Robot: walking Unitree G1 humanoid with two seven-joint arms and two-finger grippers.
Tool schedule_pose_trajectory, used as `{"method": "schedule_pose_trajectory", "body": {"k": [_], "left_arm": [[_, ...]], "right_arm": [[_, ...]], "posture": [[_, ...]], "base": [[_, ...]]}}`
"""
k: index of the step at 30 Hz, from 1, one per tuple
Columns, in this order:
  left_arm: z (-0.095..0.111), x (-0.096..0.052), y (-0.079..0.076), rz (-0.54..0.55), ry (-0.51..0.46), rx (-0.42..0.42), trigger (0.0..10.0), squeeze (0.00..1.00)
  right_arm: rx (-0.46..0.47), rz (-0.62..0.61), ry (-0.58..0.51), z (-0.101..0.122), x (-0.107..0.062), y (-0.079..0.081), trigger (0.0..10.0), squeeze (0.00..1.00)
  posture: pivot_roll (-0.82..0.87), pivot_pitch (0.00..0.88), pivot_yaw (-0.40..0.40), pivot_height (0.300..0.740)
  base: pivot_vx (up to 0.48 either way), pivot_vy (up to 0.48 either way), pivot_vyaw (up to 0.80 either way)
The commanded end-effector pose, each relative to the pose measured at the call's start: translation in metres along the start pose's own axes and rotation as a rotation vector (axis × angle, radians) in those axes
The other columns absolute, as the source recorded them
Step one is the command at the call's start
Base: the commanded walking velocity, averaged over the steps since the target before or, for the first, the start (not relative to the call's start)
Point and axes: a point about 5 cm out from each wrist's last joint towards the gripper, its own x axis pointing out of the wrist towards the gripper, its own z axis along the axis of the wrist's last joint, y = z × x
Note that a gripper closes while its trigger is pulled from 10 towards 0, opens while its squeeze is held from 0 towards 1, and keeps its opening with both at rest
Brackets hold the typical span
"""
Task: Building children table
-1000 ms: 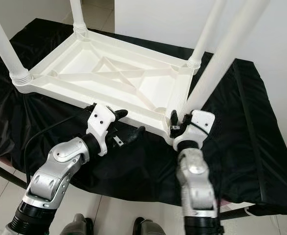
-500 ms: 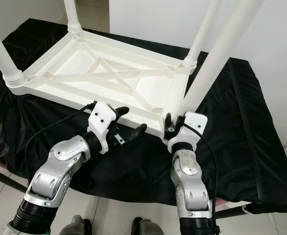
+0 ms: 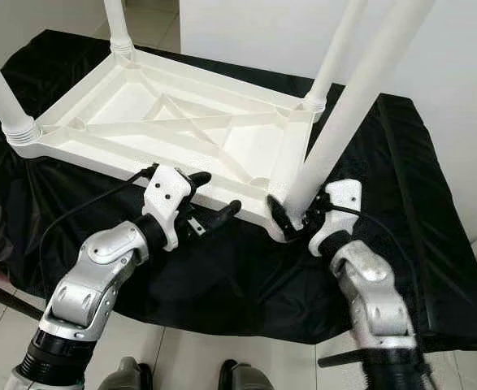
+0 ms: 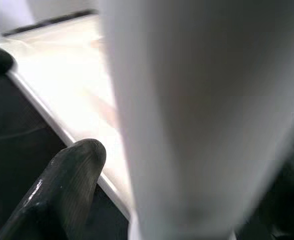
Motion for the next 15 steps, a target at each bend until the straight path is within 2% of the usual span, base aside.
{"method": "schedule_pose_trajectory", "body": {"k": [1,5,7,8,12,15], "left_arm": [[-0.003,-0.002,-0.008,-0.003,0.009,-0.019,10.0,0.00],[-0.006,-0.009,-0.021,-0.112,0.020,-0.042,10.0,0.00],[-0.007,-0.009,-0.022,-0.120,0.026,-0.051,10.0,0.00],[-0.011,-0.013,-0.025,-0.150,0.046,-0.065,10.0,0.00],[-0.016,-0.017,-0.028,-0.186,0.075,-0.103,10.0,0.00],[-0.016,-0.017,-0.029,-0.180,0.071,-0.102,10.0,0.00]], "right_arm": [[0.024,0.043,0.020,-0.008,0.000,0.001,10.0,0.00],[0.025,0.081,0.026,-0.011,0.001,-0.002,10.0,0.00],[0.027,0.092,0.025,-0.012,0.000,-0.003,10.0,0.00],[0.035,0.085,0.045,-0.017,-0.002,-0.005,0.0,0.00],[0.056,0.060,0.066,-0.023,-0.006,-0.004,0.0,0.00],[0.095,-0.030,0.079,-0.027,-0.006,-0.001,0.0,0.00]], "posture": [[0.04,0.162,-0.090,0.740],[0.05,0.161,-0.095,0.740],[0.05,0.161,-0.095,0.740],[0.05,0.160,-0.098,0.740],[0.04,0.162,-0.100,0.740],[0.03,0.166,-0.103,0.740]], "base": [[0.000,0.000,0.00],[0.000,0.000,0.00],[0.000,0.000,0.00],[0.000,0.000,0.00],[0.000,0.000,0.00],[0.000,0.000,0.00]]}}
